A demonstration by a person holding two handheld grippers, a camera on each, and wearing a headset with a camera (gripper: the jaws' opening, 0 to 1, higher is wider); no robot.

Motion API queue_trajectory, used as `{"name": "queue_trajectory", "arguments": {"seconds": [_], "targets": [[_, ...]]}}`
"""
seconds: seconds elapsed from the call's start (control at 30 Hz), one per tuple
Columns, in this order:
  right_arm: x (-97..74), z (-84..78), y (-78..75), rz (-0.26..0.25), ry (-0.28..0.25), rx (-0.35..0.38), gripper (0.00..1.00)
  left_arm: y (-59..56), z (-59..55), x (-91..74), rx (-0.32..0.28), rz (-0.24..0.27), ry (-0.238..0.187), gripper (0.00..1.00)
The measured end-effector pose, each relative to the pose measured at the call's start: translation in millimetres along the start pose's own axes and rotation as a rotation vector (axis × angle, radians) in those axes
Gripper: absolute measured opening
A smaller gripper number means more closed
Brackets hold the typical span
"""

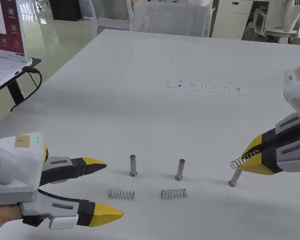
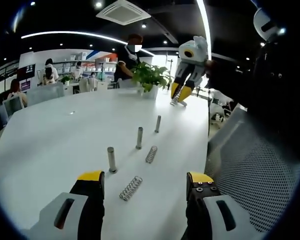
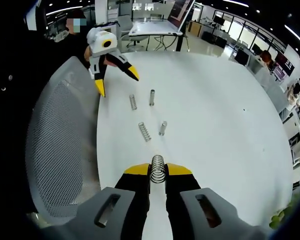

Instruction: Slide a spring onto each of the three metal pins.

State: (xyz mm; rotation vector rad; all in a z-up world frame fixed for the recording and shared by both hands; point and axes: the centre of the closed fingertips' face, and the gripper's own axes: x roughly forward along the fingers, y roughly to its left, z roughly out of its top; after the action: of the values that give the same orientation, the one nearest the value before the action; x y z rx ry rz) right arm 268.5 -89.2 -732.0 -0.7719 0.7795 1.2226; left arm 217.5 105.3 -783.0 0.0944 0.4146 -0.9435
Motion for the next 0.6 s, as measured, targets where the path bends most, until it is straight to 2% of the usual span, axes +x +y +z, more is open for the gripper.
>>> {"name": "queue_trajectory", "arguments": {"seconds": [0.07, 0.37, 0.6], "targets": [[-1.2, -4.6, -4.6, -0.006, 0.024, 0.001, 0.09, -1.8, 2.5, 0.2, 0.018, 0.0, -0.015, 0.61], [2.7, -21.9, -19.0, 0.004, 0.127, 0.007, 0.09, -3.4, 3.9, 2.9, 0.015, 0.002, -0.031, 0.61], [12.0, -28.5, -27.0, 0.03, 0.172, 0.012, 0.09, -7.2, 3.6, 5.2, 0.005, -0.004, -0.03, 0.61]]}}
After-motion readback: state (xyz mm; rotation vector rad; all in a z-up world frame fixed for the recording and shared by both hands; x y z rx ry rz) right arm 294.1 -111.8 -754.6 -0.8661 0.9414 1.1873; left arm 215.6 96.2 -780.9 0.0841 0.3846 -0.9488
